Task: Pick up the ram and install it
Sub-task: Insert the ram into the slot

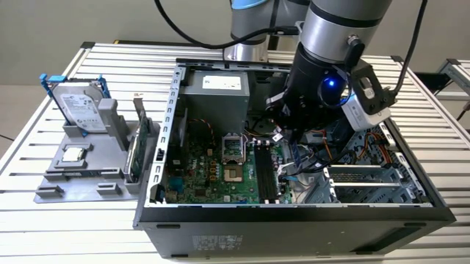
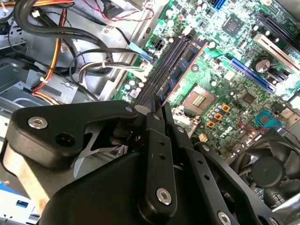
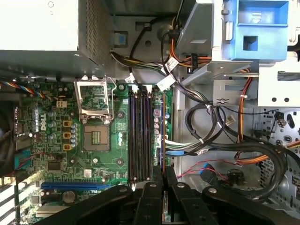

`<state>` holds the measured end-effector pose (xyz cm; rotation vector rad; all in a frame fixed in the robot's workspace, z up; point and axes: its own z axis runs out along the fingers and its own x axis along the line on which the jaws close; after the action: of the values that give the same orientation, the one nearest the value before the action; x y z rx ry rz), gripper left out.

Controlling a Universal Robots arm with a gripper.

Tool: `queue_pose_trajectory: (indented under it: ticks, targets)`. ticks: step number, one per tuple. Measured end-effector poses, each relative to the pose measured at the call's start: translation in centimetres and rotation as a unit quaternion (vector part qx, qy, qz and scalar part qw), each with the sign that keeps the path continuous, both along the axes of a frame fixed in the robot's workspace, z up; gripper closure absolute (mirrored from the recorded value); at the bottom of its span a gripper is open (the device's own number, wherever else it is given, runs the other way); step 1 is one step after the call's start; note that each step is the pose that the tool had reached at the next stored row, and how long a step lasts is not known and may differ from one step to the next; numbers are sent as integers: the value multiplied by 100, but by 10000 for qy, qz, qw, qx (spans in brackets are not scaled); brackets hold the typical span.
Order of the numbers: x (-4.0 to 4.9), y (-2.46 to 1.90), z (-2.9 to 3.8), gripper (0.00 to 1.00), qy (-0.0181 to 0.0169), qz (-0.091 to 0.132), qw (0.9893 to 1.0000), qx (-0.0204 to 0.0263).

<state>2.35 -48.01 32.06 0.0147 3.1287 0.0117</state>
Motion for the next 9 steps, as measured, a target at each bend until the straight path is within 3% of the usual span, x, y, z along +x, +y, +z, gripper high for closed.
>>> queue_pose_trajectory:
  ticks: [9]
  targets:
    - [-4, 23, -23, 100, 0, -1, 10000, 1]
